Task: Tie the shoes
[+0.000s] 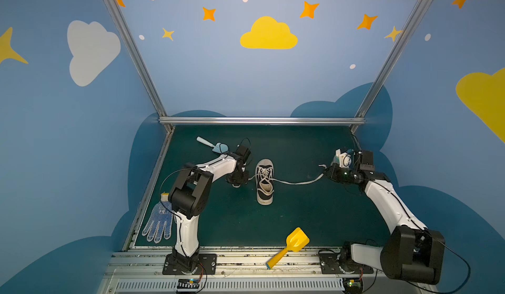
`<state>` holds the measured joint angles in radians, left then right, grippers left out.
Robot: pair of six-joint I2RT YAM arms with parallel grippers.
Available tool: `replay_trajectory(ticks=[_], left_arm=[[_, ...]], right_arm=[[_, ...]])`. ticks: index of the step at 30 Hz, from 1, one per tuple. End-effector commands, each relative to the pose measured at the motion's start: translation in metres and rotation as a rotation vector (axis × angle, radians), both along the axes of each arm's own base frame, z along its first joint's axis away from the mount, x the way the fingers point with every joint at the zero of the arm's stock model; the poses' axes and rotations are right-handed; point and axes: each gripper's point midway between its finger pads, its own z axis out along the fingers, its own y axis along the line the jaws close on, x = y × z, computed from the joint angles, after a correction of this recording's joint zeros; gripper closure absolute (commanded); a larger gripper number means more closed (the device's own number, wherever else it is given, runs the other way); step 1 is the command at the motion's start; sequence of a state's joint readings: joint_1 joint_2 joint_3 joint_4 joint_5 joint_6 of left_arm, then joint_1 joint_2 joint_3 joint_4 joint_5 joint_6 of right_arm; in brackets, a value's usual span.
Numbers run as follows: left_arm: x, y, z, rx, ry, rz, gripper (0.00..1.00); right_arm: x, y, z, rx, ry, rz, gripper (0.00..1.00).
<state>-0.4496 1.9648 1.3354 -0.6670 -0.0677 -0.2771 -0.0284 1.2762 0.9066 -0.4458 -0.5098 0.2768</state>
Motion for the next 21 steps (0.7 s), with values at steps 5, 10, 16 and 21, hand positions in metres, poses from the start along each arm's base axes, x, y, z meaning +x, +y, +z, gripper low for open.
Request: replay_trajectory(ticks=[5, 10, 16, 21], left_arm=[[-0.011, 0.016, 0.054, -0.101, -0.083, 0.082, 0.96], [-0.02, 0.025, 0.076, -0.264, -0.142, 0.199, 0.95], [-0.028, 0.03, 0.084, -0.507, -0.153, 0.32, 0.88], [-0.033, 0.03, 0.074, -0.597, -0.13, 0.36, 0.86]], right_arm=[[0.005, 0.055, 0.034, 0.006, -0.035, 0.186, 1.0], [0.01, 0.102, 0.058, 0.016, -0.067, 0.308, 1.0], [0.02, 0.166, 0.072, 0.016, -0.086, 0.447, 1.0], [0.025, 0.221, 0.072, 0.016, -0.078, 0.563, 1.0]])
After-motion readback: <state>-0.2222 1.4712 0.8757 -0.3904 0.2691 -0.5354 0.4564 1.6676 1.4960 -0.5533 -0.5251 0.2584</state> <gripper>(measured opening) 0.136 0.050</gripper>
